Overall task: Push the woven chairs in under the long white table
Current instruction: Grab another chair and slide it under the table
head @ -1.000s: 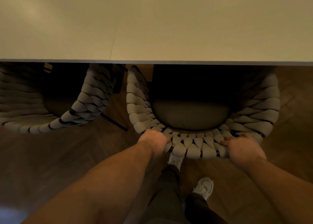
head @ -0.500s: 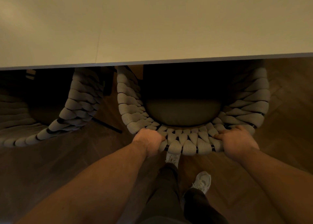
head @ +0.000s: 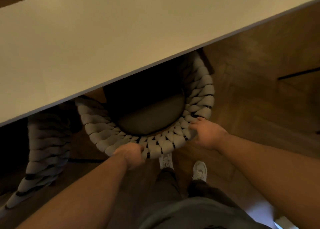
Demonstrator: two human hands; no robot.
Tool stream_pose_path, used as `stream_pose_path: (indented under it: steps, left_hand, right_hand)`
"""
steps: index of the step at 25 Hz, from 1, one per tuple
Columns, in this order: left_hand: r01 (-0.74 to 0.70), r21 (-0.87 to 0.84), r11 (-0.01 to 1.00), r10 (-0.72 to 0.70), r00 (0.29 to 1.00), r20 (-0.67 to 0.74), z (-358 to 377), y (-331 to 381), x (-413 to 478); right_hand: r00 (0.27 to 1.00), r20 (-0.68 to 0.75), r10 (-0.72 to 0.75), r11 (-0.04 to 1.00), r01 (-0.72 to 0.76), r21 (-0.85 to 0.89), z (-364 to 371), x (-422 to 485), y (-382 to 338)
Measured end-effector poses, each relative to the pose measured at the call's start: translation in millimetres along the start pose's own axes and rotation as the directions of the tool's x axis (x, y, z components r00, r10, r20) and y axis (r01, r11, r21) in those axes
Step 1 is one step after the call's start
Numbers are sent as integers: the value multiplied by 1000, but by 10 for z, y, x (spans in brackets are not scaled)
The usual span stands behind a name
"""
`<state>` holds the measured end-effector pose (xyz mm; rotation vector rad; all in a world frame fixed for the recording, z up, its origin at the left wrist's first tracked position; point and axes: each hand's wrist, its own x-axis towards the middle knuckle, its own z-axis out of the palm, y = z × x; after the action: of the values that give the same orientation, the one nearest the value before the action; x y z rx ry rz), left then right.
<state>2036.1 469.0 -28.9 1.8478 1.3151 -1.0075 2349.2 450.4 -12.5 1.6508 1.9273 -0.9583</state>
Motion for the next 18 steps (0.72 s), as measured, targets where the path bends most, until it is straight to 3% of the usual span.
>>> stream_pose_path:
  steps: [4, 8, 13, 18]
  left_hand:
    - [-57, -42, 997, 53, 993, -104, -490, 234, -46]
    - [-180, 69, 981, 190, 959, -211, -979, 830, -93]
    - [-297, 184, 937, 338, 906, -257, -1441, 1962, -179]
    - [-353, 346, 869, 437, 876, -204, -1581, 3147, -79]
  right_hand:
    - [971, -124, 203, 919, -145, 368, -124, -351, 200]
    - [872, -174, 457, 753, -276, 597, -58, -965, 741]
    - [713, -130, 689, 533, -377, 757, 291, -1768, 1621]
    - [616, -70, 784, 378, -385, 842, 723, -2503, 2442]
